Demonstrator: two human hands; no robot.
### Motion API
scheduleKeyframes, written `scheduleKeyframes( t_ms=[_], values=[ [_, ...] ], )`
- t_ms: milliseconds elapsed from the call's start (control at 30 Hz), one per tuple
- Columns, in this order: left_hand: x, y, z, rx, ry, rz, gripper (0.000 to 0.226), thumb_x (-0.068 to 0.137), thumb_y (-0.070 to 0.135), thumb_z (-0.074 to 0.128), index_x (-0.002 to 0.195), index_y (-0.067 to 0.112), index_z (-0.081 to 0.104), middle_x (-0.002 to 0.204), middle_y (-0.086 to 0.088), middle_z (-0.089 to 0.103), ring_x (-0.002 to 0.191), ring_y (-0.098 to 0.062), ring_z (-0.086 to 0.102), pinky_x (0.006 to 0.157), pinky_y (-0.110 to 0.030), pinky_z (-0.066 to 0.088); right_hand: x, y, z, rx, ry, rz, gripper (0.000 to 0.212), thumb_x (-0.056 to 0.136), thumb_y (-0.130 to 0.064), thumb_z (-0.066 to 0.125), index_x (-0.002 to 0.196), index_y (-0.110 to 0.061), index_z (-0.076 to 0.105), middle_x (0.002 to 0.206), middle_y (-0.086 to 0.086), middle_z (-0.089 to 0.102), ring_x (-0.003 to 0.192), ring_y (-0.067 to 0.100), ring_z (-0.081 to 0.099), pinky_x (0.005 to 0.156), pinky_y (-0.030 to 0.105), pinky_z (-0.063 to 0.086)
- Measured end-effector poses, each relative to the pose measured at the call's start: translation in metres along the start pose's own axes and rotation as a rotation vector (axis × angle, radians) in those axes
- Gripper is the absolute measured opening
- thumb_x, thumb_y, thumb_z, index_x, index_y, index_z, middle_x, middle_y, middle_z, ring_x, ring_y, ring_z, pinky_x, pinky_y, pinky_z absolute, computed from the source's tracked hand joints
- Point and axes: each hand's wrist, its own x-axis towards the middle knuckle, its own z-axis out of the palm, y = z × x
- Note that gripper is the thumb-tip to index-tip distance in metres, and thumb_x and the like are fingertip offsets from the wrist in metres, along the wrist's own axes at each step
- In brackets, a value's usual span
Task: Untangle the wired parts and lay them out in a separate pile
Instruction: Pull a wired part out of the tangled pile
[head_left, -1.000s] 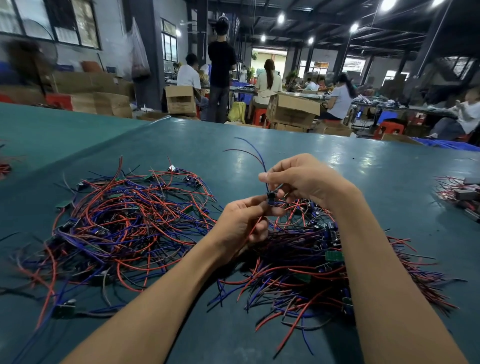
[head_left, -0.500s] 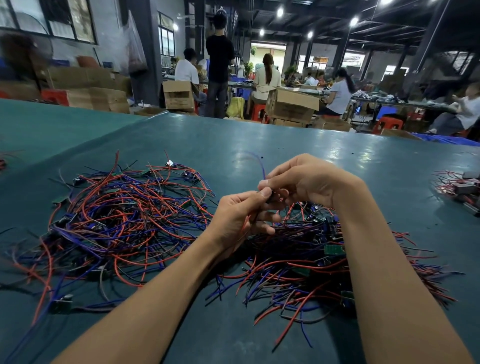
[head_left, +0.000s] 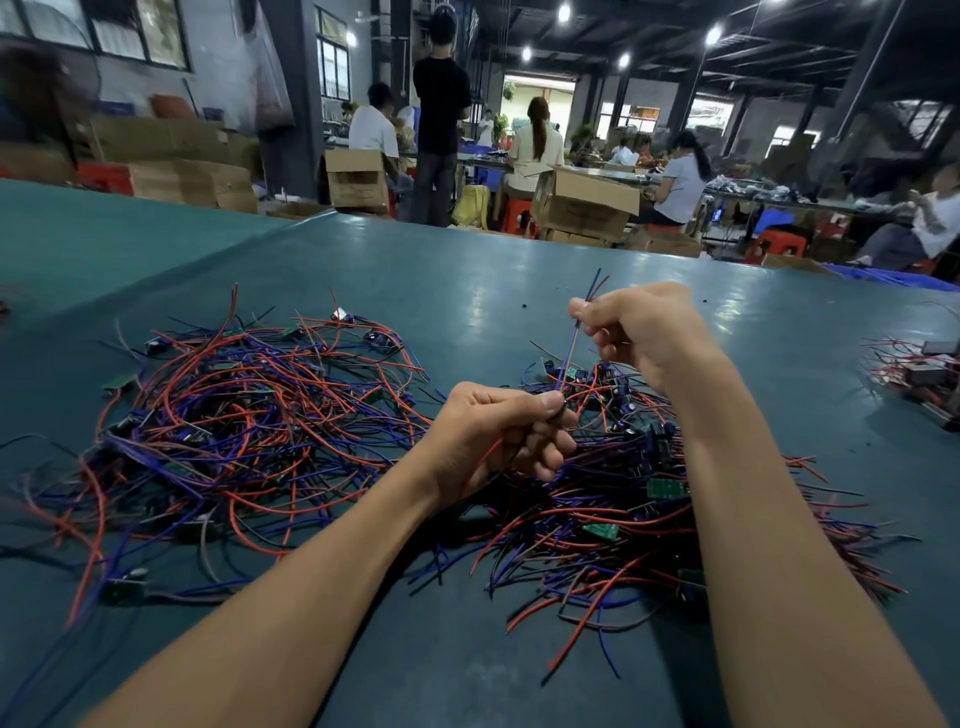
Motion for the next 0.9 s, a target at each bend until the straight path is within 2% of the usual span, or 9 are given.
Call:
scheduleKeyframes(
  t_ms=[133,233,333,400,467,567,700,800,900],
  values=[
    [-0.001,0.002,-0.003,0.001,-0.006,-0.012,0.026,0.092,0.019,0.067,0.092,-0.006,0.076,0.079,-0.022,0.07,0.059,-0.02,0.066,0.054,-0.029,0.055,0.003,0.005,0.002,0.017,0.097,-0.031,0.016,0.075,-0.01,0.085,0.069,-0.001,0.073,0.056,0.004,0.065,0.048,0.012,0.056,0.049,0.025,0.049],
    [-0.005,-0.002,-0.001,0.062,-0.052,-0.033,0.023,0.089,0.017,0.069,0.089,-0.005,0.076,0.076,-0.022,0.07,0.057,-0.021,0.066,0.053,-0.029,0.055,0.005,0.011,0.005,-0.026,0.271,-0.115,0.023,0.082,-0.017,0.08,0.063,-0.006,0.072,0.059,0.005,0.067,0.054,0.017,0.059,0.056,0.031,0.054],
    [-0.003,-0.004,0.003,-0.027,0.014,0.019,0.023,0.09,0.019,0.068,0.091,-0.002,0.076,0.079,-0.017,0.07,0.06,-0.018,0.066,0.056,-0.029,0.057,0.007,0.007,-0.007,0.042,0.32,-0.137,0.02,0.092,-0.027,0.073,0.087,-0.008,0.071,0.074,0.007,0.069,0.063,0.018,0.066,0.061,0.032,0.055],
    [0.002,0.001,-0.001,-0.173,0.112,0.057,0.027,0.091,0.024,0.065,0.094,-0.001,0.077,0.083,-0.011,0.069,0.065,-0.014,0.065,0.063,-0.028,0.059,0.006,-0.003,-0.014,0.071,0.27,-0.119,0.026,0.094,-0.032,0.07,0.099,-0.007,0.066,0.079,0.008,0.068,0.065,0.018,0.067,0.058,0.031,0.054],
    [0.005,0.005,-0.009,-0.329,0.144,0.078,0.029,0.092,0.025,0.064,0.098,0.0,0.078,0.087,-0.006,0.067,0.071,-0.011,0.063,0.073,-0.028,0.06,0.0,-0.015,-0.014,0.019,0.201,-0.094,0.021,0.095,-0.029,0.068,0.093,-0.009,0.065,0.076,0.009,0.066,0.058,0.017,0.065,0.053,0.029,0.053],
    [0.007,0.008,-0.018,-0.5,0.165,0.108,0.027,0.091,0.024,0.068,0.103,0.002,0.078,0.089,-0.005,0.065,0.077,-0.013,0.062,0.085,-0.032,0.058,-0.013,-0.028,-0.003,-0.163,-0.078,-0.065,0.025,0.098,-0.027,0.065,0.091,-0.004,0.069,0.075,0.01,0.067,0.056,0.016,0.063,0.05,0.026,0.053],
    [0.011,0.009,-0.025,-0.513,0.247,0.149,0.027,0.085,0.038,0.073,0.103,0.018,0.08,0.1,-0.001,0.071,0.096,-0.014,0.064,0.086,-0.036,0.057,-0.027,-0.029,0.019,-0.438,-0.467,-0.12,0.027,0.095,-0.032,0.07,0.095,-0.005,0.077,0.091,0.006,0.078,0.078,0.018,0.073,0.063,0.027,0.057],
    [0.012,0.009,-0.027,-0.485,0.249,0.166,0.028,0.082,0.046,0.071,0.1,0.025,0.081,0.115,0.003,0.074,0.115,-0.017,0.067,0.095,-0.036,0.053,-0.032,-0.022,0.037,-0.546,-0.586,-0.178,0.022,0.092,-0.034,0.073,0.099,-0.015,0.08,0.095,-0.001,0.079,0.088,0.014,0.074,0.065,0.023,0.056],
    [0.014,0.009,-0.025,-0.512,0.221,0.184,0.028,0.082,0.043,0.071,0.098,0.022,0.081,0.121,-0.004,0.072,0.116,-0.023,0.067,0.101,-0.043,0.051,-0.034,-0.011,0.051,-0.502,-0.642,-0.205,0.018,0.092,-0.025,0.074,0.104,-0.012,0.079,0.096,0.008,0.079,0.087,0.019,0.075,0.069,0.028,0.058]
  ],
)
